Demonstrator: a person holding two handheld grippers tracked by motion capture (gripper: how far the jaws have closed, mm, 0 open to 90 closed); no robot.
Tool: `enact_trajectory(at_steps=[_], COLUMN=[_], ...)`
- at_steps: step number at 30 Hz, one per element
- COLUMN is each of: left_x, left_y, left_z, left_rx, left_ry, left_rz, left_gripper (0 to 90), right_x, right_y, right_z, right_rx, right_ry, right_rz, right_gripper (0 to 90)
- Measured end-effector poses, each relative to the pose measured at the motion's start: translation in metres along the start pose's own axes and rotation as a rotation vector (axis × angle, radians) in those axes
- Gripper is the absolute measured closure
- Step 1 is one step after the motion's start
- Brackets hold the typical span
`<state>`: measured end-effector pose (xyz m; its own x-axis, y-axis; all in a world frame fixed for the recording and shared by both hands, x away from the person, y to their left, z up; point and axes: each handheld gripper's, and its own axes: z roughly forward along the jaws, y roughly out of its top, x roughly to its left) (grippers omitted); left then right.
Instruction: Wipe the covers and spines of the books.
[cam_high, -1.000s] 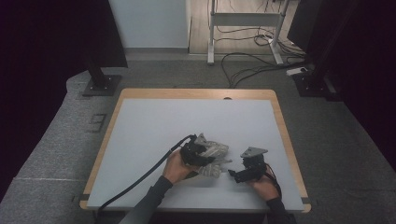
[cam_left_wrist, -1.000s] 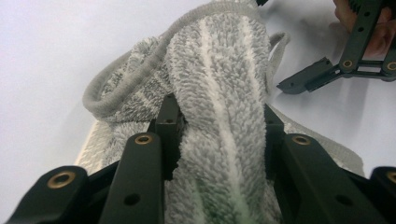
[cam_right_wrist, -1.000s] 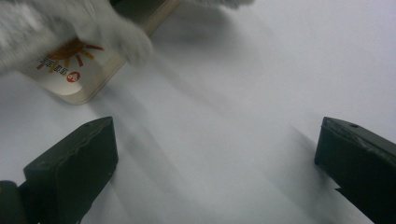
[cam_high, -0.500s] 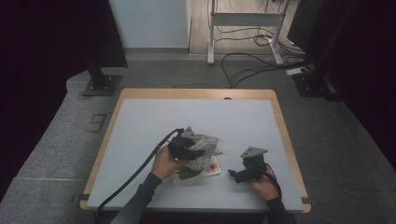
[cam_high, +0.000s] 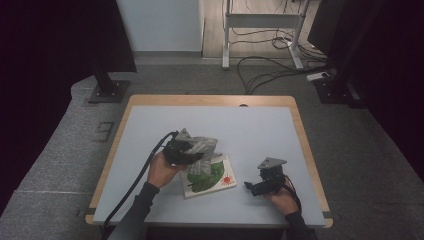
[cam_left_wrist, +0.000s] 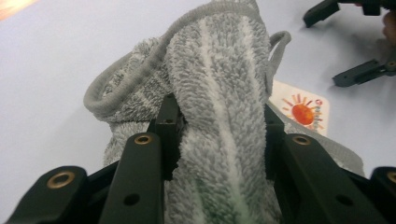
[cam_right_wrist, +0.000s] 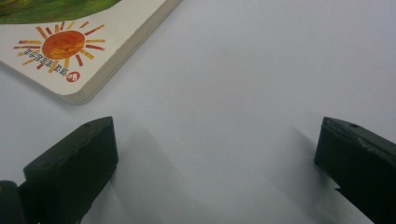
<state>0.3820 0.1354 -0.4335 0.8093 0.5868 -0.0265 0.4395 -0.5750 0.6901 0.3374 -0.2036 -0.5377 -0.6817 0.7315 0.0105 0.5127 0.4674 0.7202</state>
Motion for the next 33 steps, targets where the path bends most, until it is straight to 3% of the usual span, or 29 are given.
enact_trajectory(at_steps=[16,33], left_x=[0.035,0.079], left_y=[-0.019,-0.061], left_z=[-0.031,-0.066], left_rx=[-0.002,-0.03], left_ry=[0.098,0.193], left_rz=[-0.063,-0.193], left_gripper=[63.3,63.1], right_x=[0.0,0.0], right_y=[0.0,0.0], right_z=[0.0,0.0], right_rx=[0.0,0.0], right_ry=[0.0,0.0], right_rz=[-0.001,-0.002], right_gripper=[0.0,0.0])
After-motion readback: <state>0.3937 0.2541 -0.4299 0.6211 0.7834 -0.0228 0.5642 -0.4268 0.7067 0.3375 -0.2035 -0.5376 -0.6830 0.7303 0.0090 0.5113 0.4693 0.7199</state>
